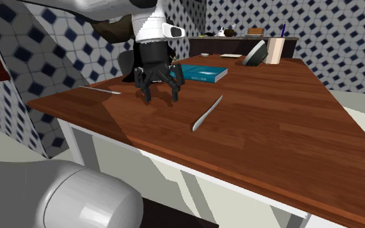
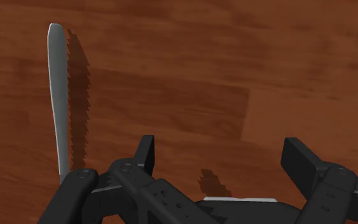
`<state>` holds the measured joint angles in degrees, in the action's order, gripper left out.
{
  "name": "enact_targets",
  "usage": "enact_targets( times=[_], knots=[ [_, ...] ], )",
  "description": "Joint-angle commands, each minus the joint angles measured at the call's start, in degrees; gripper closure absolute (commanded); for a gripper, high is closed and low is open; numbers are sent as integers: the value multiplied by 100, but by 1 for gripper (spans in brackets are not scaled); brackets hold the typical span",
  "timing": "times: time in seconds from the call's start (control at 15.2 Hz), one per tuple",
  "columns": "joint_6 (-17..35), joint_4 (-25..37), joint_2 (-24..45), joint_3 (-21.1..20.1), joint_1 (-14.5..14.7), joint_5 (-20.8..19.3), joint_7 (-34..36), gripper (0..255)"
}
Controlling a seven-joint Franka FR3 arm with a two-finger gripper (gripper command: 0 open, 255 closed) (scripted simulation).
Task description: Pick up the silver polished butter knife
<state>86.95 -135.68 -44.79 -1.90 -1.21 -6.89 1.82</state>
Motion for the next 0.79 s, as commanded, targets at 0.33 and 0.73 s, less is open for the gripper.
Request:
enact_targets(
  times=[0.33,0.73],
  knots=[
    [-183,578,511,717,-289,-228,-570,0],
    [-410,1426,1298,1518,-553,-366,-1251,0]
  ],
)
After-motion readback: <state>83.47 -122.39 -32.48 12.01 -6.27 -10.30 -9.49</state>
